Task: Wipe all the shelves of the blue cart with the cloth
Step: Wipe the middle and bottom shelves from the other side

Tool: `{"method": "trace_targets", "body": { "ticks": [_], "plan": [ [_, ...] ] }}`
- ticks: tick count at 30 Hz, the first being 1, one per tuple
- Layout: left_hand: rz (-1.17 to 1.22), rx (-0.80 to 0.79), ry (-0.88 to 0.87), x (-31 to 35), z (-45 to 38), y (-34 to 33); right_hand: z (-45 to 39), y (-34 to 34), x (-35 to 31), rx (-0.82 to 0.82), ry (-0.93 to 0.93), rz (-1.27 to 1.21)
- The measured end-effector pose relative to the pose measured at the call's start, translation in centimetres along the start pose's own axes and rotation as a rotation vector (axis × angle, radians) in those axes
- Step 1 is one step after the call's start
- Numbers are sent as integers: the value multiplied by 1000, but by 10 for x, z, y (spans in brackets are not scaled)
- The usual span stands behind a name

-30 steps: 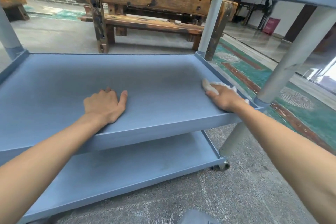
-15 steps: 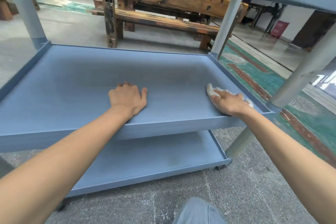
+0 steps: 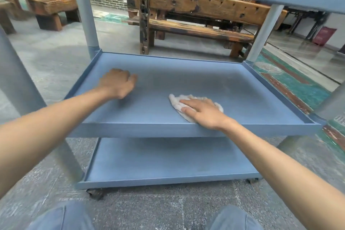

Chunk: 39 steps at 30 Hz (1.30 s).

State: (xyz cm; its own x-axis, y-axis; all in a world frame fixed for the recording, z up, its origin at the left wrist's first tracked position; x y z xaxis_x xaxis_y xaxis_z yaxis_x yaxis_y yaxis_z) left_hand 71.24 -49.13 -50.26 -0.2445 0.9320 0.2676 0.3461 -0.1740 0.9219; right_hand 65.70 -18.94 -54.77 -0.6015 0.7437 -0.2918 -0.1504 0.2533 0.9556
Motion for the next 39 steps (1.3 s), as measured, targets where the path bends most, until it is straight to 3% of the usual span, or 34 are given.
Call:
{"method": "trace_targets", "body": {
  "ticks": [3,6,9,13,16,20,24,30,34,39],
  "plan": [
    [-143,88,258,-74,0,29,1,2,9,12,-4,19],
    [-190,15,481,-118,13,34,7,20,34,70,-190,60],
    [-62,-97,550,-122,26,5,18,38,65,135,-392,125],
    [56,34,653,-119,29,-10,17,34,64,181,-572,121],
    [228,27,717,-128,22,-5,9,24,40,147,-654,96],
    [410,6,762,-131,20,-1,-19,-2,-28,28,-515,63],
    [488,-12,785,-136,20,-1,-54,-43,-141,-32,-265,-7],
    [796,-36,819,-138,16,-3,-93,-87,-303,-163,-14,-146],
    [985,-53,792,-145,12,-11,-92,-86,-310,-175,-4,-137],
    [654,18,754,-134,23,-6,-82,-80,-288,-133,104,-55]
  ]
}}
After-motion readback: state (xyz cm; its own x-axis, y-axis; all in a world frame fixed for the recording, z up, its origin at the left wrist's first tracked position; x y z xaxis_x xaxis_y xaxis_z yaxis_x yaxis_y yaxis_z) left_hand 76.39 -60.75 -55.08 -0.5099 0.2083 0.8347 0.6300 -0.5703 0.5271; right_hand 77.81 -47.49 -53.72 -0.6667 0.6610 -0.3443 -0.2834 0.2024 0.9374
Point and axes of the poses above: each hand's wrist, its own z-axis away from the middle knuckle, its own y-axis out of the back of the hand, x = y × z, the point moved 3 cm from there along -z, towards the middle knuckle, and after that the axes turned 6 degrees about x, right-handed, at the moved point
